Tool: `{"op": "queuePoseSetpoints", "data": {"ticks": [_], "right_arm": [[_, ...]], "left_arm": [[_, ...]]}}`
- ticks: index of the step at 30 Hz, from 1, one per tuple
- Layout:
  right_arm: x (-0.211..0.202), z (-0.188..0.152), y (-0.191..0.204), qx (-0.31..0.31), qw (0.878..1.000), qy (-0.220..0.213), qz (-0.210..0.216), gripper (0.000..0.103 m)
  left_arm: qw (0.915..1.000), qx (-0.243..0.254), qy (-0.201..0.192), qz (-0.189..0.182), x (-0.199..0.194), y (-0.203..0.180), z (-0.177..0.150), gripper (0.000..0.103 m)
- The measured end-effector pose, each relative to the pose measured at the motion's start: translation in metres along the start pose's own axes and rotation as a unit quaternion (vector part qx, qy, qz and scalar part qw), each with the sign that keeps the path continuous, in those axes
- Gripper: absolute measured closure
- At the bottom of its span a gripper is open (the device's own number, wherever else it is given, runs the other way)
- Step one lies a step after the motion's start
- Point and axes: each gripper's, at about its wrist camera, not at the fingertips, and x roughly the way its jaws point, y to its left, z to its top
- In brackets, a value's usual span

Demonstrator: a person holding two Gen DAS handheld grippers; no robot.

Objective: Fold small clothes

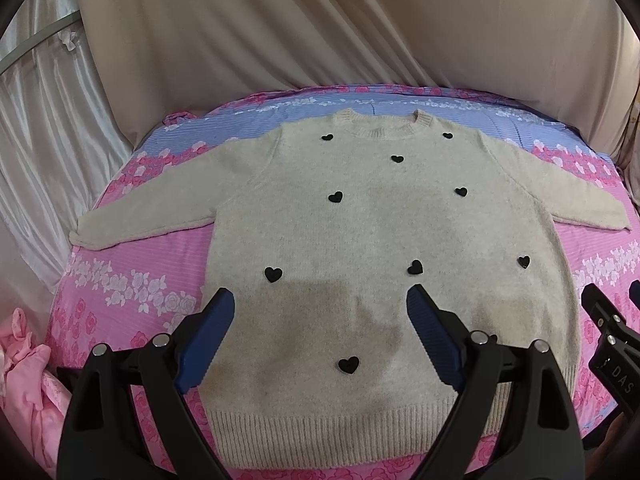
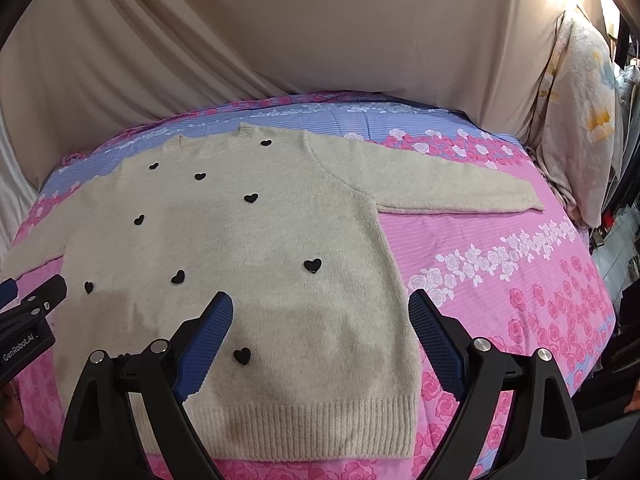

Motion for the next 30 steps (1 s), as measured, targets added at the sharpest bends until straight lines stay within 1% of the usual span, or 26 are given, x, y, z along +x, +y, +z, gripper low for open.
{"op": "queuePoseSetpoints", "data": {"ticks": [30], "right_arm": [[0.0013,0.0001,0.0002,-0.002,1.000,-0.003,0.004,0.016]], "left_arm": [[1.0000,-0.003,0.003,0.002,0.0017,0.0017,-0.0034,0.017]]}}
